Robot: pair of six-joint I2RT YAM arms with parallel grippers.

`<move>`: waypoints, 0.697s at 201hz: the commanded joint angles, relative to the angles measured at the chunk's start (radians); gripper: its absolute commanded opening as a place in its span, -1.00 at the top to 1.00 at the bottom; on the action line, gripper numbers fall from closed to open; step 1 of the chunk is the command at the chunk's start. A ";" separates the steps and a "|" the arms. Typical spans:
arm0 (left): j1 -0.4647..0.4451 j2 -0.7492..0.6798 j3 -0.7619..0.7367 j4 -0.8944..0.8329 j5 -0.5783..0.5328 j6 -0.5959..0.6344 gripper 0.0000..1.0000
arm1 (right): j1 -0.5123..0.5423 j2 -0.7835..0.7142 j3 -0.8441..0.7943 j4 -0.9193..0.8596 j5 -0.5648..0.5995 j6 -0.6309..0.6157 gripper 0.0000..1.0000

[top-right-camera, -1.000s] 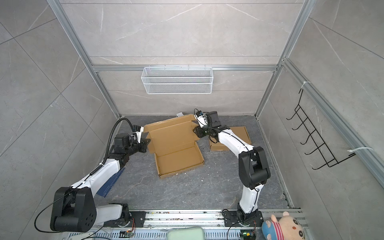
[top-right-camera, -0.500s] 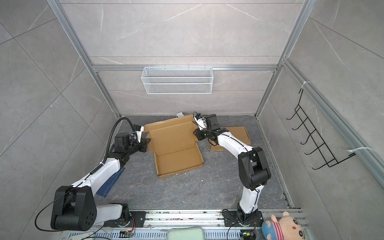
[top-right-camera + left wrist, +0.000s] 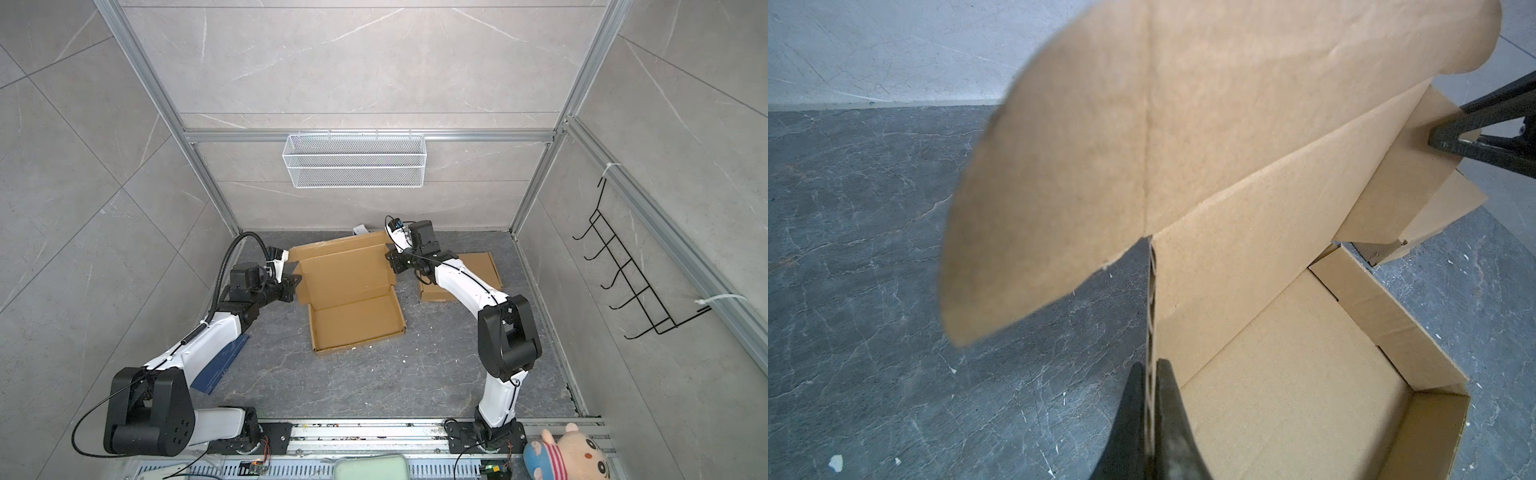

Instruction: Fold the paper box

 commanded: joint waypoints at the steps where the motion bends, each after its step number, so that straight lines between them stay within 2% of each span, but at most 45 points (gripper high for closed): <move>1: -0.019 0.004 0.041 0.043 0.010 -0.013 1.00 | 0.038 -0.002 -0.018 -0.023 0.051 0.022 0.71; 54: -0.116 -0.011 0.006 0.128 -0.158 -0.026 1.00 | 0.122 -0.056 -0.098 0.052 0.244 0.163 0.95; 91: -0.145 -0.023 -0.026 0.260 -0.285 -0.044 1.00 | 0.143 -0.125 -0.182 0.177 0.323 0.321 0.99; 140: -0.182 0.043 -0.017 0.459 -0.357 -0.100 1.00 | 0.150 -0.139 -0.212 0.317 0.381 0.465 1.00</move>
